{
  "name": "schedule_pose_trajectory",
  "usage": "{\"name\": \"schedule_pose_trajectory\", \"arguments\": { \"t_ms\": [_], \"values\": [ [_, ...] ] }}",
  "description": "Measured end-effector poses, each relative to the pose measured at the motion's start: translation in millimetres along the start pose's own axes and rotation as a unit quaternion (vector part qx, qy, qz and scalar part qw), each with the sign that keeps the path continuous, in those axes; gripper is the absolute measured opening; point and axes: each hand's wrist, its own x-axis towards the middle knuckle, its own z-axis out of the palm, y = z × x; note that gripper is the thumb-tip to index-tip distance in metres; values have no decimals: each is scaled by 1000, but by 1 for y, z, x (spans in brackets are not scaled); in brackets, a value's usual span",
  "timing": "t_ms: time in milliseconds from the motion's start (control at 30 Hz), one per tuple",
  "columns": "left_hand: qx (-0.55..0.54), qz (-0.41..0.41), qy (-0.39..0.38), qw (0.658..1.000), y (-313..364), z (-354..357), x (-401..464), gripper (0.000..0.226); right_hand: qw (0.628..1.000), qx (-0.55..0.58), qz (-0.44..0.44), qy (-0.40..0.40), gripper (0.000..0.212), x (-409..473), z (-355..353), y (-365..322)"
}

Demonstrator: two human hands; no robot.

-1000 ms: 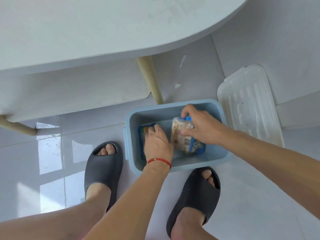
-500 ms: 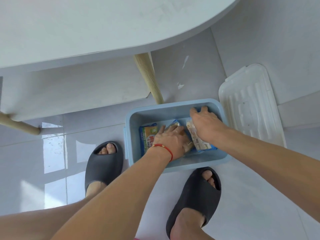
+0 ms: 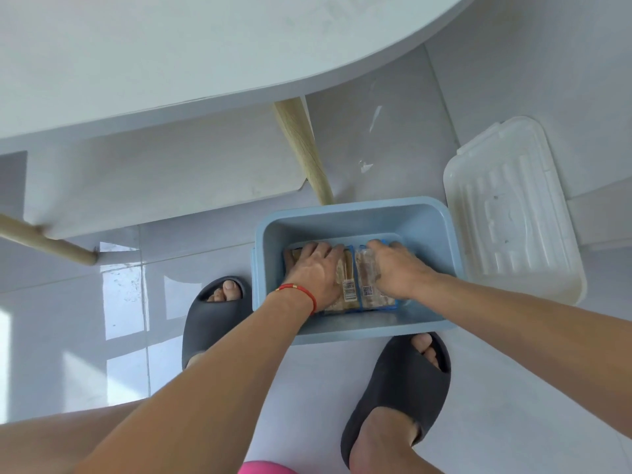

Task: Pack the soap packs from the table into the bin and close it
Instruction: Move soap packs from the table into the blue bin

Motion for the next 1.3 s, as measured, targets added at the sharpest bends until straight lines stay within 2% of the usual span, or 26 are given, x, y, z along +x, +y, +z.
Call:
{"name": "schedule_pose_trajectory", "arguments": {
  "t_ms": [100,167,267,367,433,467,567,600,667,767,900,1000,1067,1200,1267,1300],
  "values": [
    [62,-13,-25,998,-3,0,-2,97,999,-16,8,-29,81,-1,4,-1],
    [112,-33,-36,993,-2,-3,-2,104,997,-62,8,-39,100,-4,9,-6],
    [138,-43,-25,989,3,-5,-2,99,993,-111,-16,-46,125,-7,23,-12],
    [129,-47,-64,988,11,-5,-6,95,988,-138,-41,-60,126,-8,26,-10],
    [69,-60,-100,991,15,-8,-12,89,985,-144,-31,-92,119,-14,16,-11],
    [40,-60,-91,993,18,-12,-16,81,983,-152,-34,-98,108,-19,8,-11],
    [-52,-63,16,997,25,-24,-47,45,971,-207,-90,-77,49,-45,-26,-19],
    [-89,-76,42,992,26,-29,-61,39,966,-228,-99,-72,42,-58,-39,-22],
    [-139,-88,56,985,25,-41,-87,34,960,-250,-94,-82,45,-85,-63,-32],
    [-154,-45,44,986,19,-82,-127,33,952,-272,-118,-78,42,-128,-88,-64],
    [-114,17,78,990,2,-169,-190,34,941,-254,-222,0,28,-180,-102,-133],
    [-119,-6,181,976,-36,-242,-250,29,910,-215,-329,130,20,-209,-109,-219],
    [-104,-29,280,954,-66,-284,-281,23,881,-188,-382,208,18,-217,-117,-275],
    [-107,-122,489,857,-139,-336,-317,16,828,-135,-422,344,18,-208,-128,-372],
    [-116,-178,546,811,-170,-340,-318,21,824,-136,-408,370,23,-193,-133,-405],
    [-99,-201,569,791,-183,-338,-316,24,831,-159,-386,366,34,-184,-135,-418]
  ]
}}
